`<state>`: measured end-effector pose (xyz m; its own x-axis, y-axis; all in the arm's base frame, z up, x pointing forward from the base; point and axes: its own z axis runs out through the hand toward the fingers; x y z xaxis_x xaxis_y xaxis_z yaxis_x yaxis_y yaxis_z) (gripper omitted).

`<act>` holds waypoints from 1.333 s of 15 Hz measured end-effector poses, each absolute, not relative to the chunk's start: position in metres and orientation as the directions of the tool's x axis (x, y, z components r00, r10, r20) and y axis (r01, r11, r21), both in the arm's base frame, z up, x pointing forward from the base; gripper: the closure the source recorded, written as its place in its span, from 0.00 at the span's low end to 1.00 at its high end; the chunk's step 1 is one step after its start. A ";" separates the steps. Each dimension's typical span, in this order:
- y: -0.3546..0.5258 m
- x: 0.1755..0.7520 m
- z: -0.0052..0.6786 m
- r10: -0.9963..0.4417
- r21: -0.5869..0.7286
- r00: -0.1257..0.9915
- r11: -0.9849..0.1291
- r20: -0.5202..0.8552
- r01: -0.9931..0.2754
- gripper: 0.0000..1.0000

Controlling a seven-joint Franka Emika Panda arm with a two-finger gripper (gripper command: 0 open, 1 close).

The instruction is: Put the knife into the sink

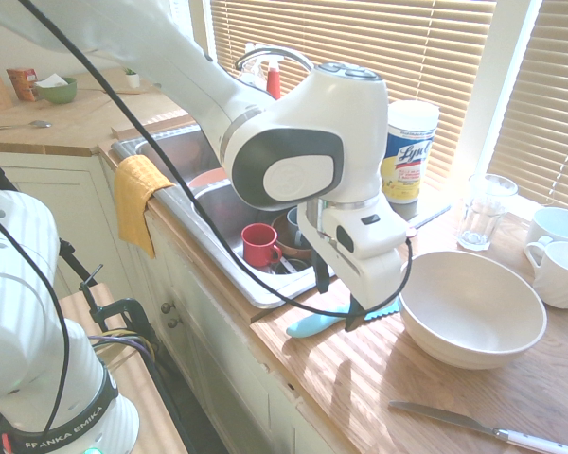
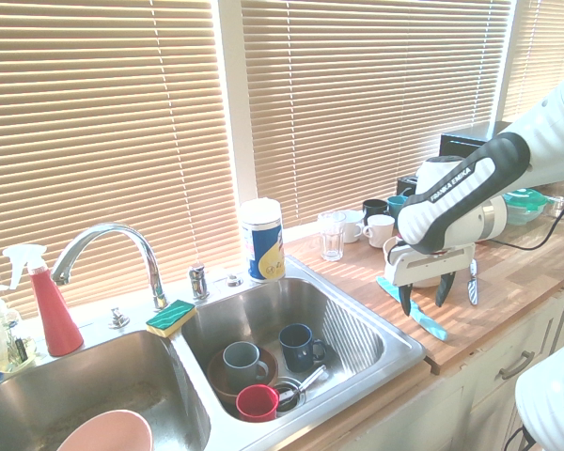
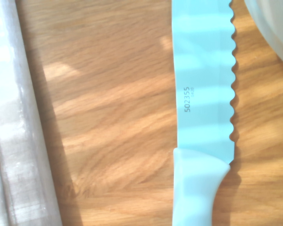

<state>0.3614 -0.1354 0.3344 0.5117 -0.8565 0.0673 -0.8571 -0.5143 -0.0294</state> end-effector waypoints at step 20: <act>-0.144 0.369 0.318 -0.820 -0.061 0.565 -0.571 0.093 -0.819 1.00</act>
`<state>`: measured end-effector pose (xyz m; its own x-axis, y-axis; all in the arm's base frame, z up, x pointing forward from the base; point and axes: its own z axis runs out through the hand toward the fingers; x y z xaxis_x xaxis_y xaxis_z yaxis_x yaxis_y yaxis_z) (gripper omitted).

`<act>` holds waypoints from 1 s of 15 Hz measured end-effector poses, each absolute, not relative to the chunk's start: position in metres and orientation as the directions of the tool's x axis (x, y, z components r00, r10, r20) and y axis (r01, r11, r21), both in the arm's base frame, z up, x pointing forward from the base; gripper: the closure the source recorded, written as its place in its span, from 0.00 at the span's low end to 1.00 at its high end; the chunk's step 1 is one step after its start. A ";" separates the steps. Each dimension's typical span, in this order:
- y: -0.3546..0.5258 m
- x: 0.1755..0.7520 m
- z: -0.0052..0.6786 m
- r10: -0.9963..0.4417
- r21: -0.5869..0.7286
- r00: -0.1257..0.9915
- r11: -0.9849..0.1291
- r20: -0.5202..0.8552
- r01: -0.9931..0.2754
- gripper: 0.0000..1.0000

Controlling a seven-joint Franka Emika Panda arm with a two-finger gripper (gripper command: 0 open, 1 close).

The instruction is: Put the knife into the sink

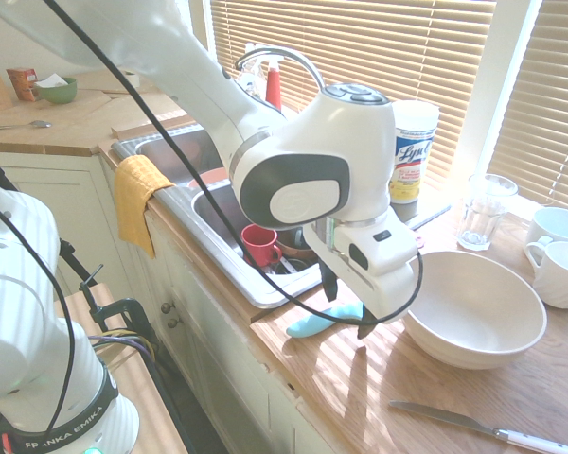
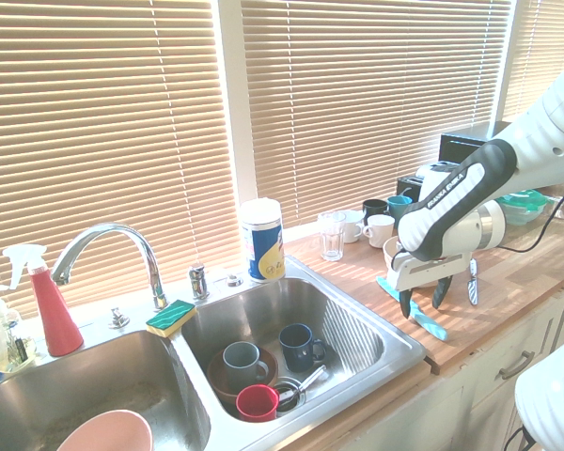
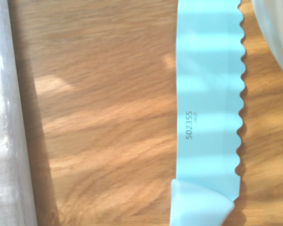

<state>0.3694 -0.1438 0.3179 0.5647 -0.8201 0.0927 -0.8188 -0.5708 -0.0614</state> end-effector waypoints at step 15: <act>-0.146 0.374 0.312 -0.837 -0.088 0.537 -0.546 0.108 -0.833 1.00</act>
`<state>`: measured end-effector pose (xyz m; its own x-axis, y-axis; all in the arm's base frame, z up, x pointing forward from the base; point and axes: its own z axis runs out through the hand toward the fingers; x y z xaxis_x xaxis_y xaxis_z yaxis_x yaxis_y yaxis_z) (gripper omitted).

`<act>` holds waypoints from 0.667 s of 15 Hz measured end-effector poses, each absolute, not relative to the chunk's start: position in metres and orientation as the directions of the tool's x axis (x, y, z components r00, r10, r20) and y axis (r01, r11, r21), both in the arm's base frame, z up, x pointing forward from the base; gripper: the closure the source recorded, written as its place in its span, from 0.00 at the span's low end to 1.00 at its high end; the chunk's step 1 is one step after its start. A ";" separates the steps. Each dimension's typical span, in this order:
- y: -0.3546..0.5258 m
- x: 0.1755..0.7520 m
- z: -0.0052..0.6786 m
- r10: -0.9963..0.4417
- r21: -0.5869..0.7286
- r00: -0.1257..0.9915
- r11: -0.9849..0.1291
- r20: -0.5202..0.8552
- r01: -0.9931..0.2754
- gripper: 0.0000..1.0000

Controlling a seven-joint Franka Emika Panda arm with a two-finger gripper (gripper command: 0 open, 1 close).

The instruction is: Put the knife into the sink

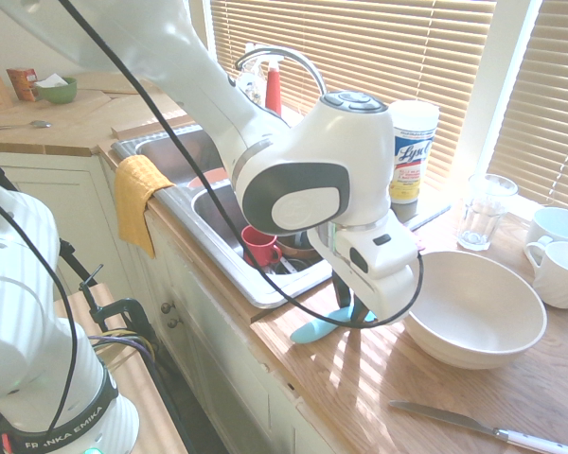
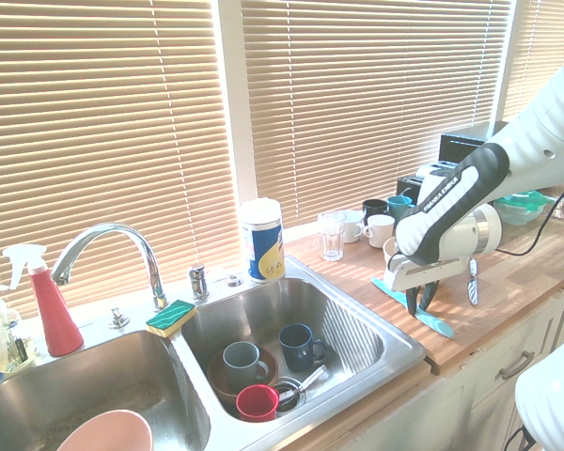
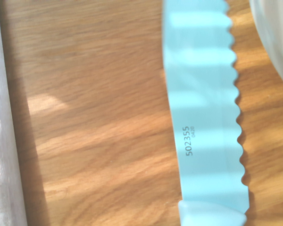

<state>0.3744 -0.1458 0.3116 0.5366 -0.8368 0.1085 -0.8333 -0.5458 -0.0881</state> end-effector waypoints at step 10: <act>-0.135 0.379 0.321 -0.838 -0.120 0.535 -0.545 0.108 -0.830 1.00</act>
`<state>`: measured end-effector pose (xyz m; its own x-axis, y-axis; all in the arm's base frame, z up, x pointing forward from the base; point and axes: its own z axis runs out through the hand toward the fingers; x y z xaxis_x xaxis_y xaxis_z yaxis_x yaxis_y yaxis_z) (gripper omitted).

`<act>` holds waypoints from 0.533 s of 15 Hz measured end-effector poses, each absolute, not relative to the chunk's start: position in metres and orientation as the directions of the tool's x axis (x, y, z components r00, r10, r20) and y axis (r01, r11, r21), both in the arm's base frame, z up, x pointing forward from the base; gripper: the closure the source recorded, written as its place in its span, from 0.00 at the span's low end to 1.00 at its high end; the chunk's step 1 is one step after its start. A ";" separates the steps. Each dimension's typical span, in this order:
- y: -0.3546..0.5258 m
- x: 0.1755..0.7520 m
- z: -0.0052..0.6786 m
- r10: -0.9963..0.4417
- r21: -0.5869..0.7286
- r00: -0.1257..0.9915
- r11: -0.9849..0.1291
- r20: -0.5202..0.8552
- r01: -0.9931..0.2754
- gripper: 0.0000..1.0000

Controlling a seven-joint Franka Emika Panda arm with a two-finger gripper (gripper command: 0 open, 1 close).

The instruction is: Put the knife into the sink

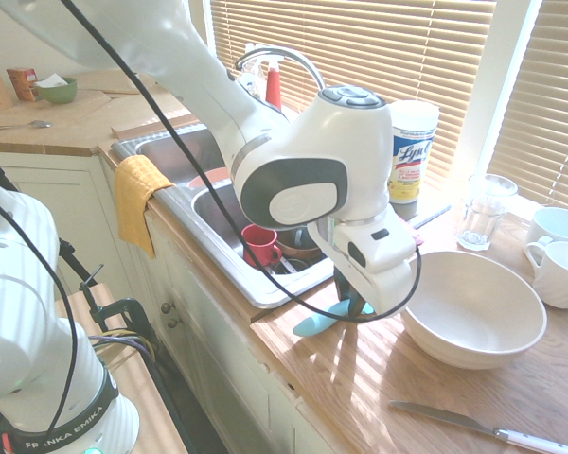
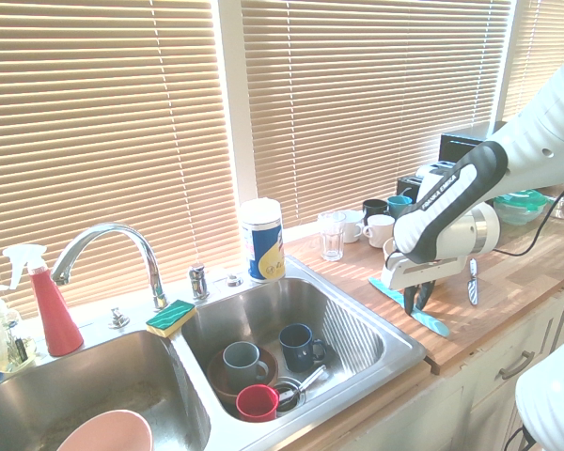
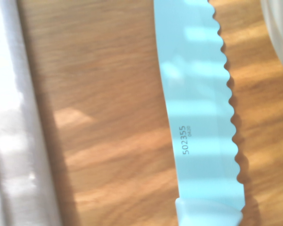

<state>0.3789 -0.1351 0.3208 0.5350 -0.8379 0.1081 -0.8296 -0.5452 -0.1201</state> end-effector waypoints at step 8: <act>-0.105 0.382 0.409 -0.814 -0.200 0.561 -0.581 0.154 -0.789 1.00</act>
